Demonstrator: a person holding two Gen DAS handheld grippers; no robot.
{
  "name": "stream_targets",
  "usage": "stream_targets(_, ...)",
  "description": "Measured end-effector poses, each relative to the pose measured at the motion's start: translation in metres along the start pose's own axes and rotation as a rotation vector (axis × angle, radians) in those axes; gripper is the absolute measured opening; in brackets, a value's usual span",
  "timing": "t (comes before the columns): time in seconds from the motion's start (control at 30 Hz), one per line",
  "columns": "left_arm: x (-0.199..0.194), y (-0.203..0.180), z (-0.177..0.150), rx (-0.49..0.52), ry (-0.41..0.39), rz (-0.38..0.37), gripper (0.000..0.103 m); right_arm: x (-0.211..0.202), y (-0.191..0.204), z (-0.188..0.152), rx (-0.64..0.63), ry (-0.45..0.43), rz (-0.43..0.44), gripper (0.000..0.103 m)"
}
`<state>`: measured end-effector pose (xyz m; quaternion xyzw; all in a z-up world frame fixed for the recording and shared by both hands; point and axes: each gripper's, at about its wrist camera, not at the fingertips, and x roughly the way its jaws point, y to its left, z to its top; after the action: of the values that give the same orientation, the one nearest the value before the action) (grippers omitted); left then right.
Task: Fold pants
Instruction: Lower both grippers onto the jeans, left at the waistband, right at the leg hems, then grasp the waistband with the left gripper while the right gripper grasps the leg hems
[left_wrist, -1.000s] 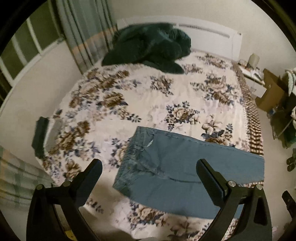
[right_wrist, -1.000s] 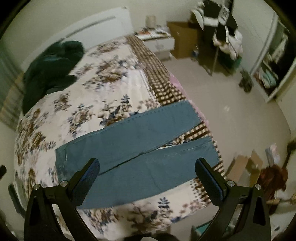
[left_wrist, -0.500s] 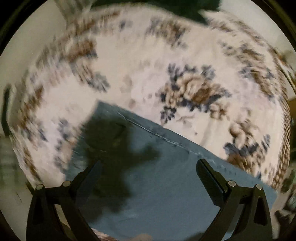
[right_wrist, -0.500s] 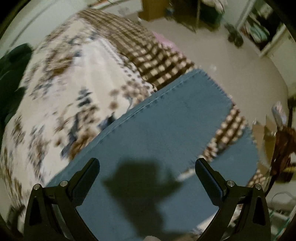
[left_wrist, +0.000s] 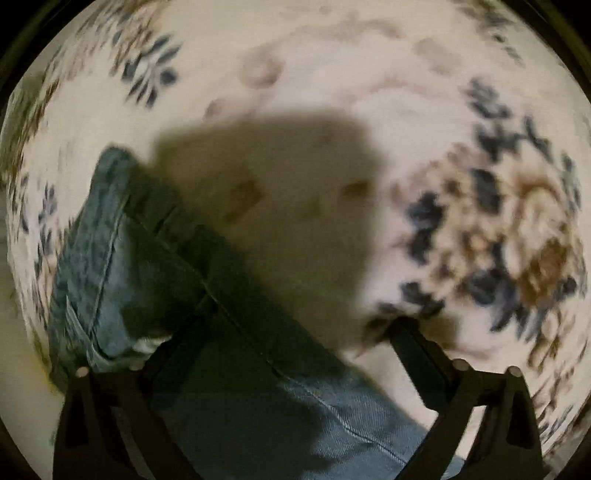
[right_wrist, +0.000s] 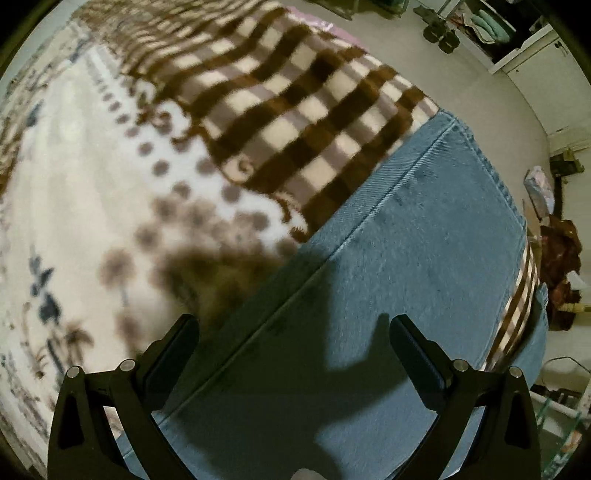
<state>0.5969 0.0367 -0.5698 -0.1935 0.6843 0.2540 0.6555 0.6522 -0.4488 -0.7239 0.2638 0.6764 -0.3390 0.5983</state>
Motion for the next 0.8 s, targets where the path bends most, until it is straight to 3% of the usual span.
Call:
stream_targets(0.03, -0.009, 0.002, -0.009, 0.005, -0.037, -0.028, 0.083, 0.003, 0.002, 0.003, -0.003, 0.008, -0.006, 0.101)
stream_targets(0.1, -0.025, 0.014, -0.026, -0.018, -0.086, -0.081, 0.055, 0.01, 0.001, 0.005, 0.004, 0.032, 0.001, 0.095)
stream_targets(0.13, -0.031, 0.02, -0.033, -0.023, -0.095, -0.097, 0.046, 0.013, -0.002, 0.005, 0.014, 0.046, 0.008, 0.092)
stream_targets(0.17, -0.036, 0.027, -0.038, -0.025, -0.098, -0.116, 0.031, 0.015, -0.005, 0.006, 0.019, 0.051, 0.016, 0.084)
stream_targets(0.23, -0.046, 0.04, -0.049, -0.011, -0.098, -0.214, 0.022, 0.014, -0.008, 0.001, 0.002, 0.046, 0.033, 0.06)
stream_targets(0.27, -0.053, 0.045, -0.056, 0.004, -0.103, -0.252, 0.017, 0.012, -0.01, -0.001, -0.01, 0.043, 0.038, 0.033)
stream_targets(0.3, -0.059, 0.052, -0.063, 0.01, -0.112, -0.289, 0.014, 0.008, -0.013, -0.006, -0.015, 0.042, 0.054, 0.013)
stream_targets(0.33, -0.065, 0.058, -0.07, 0.012, -0.119, -0.325, 0.013, 0.001, -0.019, -0.01, -0.018, 0.04, 0.062, 0.013)
stream_targets(0.37, -0.071, 0.065, -0.077, 0.016, -0.124, -0.374, 0.003, -0.008, -0.024, -0.016, -0.026, 0.02, 0.071, 0.011)
stream_targets(0.57, -0.106, 0.119, -0.123, 0.031, -0.174, -0.555, 0.003, -0.06, -0.058, -0.052, -0.065, -0.071, 0.143, 0.008)
stream_targets(0.73, -0.124, 0.191, -0.131, 0.054, -0.189, -0.686, 0.003, -0.097, -0.128, -0.099, -0.057, -0.091, 0.211, 0.008)
stream_targets(0.77, -0.129, 0.211, -0.15, 0.056, -0.183, -0.691, 0.003, -0.108, -0.147, -0.107, -0.061, -0.09, 0.215, 0.008)
stream_targets(0.8, -0.121, 0.213, -0.123, 0.051, -0.173, -0.699, 0.003, -0.112, -0.164, -0.124, -0.065, -0.089, 0.215, 0.008)
